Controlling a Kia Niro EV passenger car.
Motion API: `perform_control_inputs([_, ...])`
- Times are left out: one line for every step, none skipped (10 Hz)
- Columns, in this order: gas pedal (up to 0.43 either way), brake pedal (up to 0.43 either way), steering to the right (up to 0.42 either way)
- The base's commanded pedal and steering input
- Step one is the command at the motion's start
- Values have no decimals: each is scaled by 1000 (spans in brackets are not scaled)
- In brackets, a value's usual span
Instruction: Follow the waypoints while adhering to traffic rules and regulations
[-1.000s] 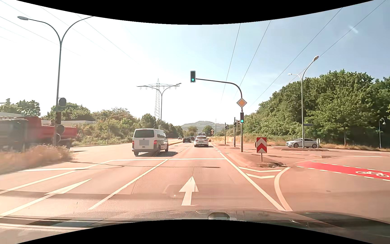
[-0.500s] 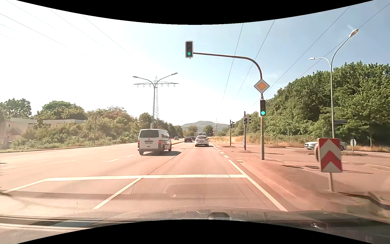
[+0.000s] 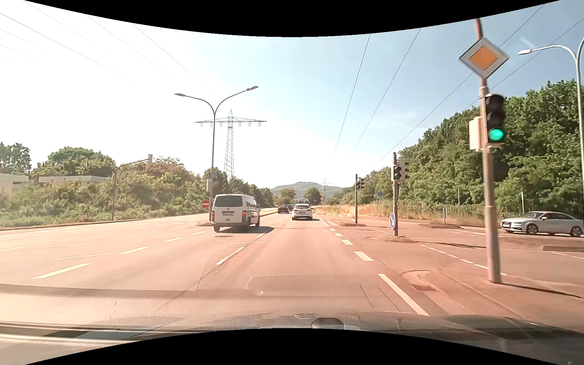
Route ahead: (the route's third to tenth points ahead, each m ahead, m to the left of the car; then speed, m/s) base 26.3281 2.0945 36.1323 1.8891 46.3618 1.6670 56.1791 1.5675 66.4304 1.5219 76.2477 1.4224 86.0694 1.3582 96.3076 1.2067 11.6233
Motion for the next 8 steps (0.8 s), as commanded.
perform_control_inputs([228, 0, 3])
perform_control_inputs([228, 0, 3])
perform_control_inputs([228, 0, 3])
perform_control_inputs([228, 0, 3])
perform_control_inputs([228, 0, 4])
perform_control_inputs([228, 0, 4])
perform_control_inputs([228, 0, 4])
perform_control_inputs([228, 0, 4])
